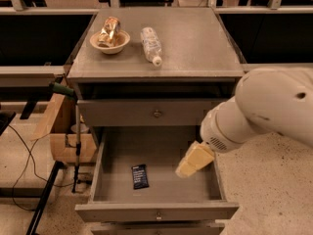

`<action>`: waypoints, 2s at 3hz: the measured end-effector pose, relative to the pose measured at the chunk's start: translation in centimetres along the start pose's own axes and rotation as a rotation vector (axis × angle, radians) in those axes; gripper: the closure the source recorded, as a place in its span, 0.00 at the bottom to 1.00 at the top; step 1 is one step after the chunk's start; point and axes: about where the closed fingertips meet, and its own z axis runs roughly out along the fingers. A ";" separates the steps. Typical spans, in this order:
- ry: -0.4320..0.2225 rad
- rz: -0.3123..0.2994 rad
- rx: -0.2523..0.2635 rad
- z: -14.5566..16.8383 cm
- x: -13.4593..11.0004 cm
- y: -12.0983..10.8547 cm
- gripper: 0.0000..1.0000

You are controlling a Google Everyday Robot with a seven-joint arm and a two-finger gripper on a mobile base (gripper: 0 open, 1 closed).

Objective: Pick rxbar blueberry from middle drawer and place on counter

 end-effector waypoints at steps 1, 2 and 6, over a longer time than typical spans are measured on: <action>-0.051 -0.032 -0.053 8.1 -3.9 -0.7 0.00; -0.051 -0.032 -0.053 8.1 -3.9 -0.7 0.00; -0.108 -0.258 -0.252 25.7 -5.3 0.5 0.00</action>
Offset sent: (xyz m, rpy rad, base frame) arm 0.0436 0.0418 -0.0404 0.0432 -0.0060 0.0432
